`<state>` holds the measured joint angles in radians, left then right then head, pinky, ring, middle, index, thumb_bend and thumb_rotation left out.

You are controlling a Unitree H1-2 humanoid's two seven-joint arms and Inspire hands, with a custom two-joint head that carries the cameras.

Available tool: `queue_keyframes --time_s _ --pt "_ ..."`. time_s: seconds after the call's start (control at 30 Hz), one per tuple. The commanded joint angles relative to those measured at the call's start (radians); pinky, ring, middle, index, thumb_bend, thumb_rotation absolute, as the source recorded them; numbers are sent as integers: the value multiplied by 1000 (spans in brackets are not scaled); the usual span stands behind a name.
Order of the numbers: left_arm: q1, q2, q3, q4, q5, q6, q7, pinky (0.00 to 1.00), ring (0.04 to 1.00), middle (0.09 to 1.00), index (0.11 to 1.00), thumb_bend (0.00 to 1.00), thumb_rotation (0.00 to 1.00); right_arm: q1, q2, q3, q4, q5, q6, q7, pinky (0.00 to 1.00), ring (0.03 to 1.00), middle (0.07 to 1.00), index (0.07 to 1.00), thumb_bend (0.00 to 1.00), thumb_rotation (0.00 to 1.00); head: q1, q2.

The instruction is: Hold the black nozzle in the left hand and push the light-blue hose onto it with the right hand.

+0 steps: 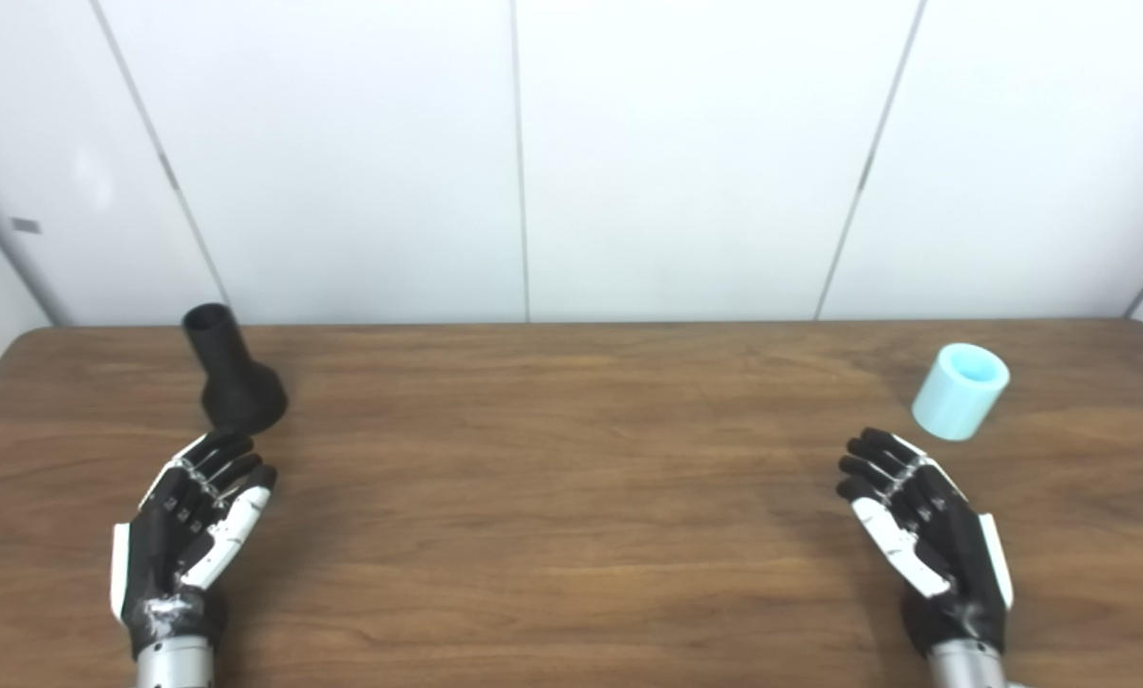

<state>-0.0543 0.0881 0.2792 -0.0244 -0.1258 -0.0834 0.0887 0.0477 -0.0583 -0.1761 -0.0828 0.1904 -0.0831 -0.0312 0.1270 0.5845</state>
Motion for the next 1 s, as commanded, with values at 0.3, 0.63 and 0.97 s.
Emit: queue_keyframes --time_s 0.3,0.63,0.97 --pt "-69 -10 -18 -56 126 85 112 712 787 798 785 787 154 -22 -67 -67 37 74 -15 31 675 743 745 720 265 183 247 -34" --pt "-157 -15 -35 17 187 122 167 826 856 849 852 852 187 -44 -105 -104 65 114 37 33 540 644 656 624 449 418 409 -63" --pt "-208 19 -50 106 295 118 230 813 869 878 870 931 268 -53 -124 -119 105 130 28 51 486 597 613 570 538 441 452 -89"
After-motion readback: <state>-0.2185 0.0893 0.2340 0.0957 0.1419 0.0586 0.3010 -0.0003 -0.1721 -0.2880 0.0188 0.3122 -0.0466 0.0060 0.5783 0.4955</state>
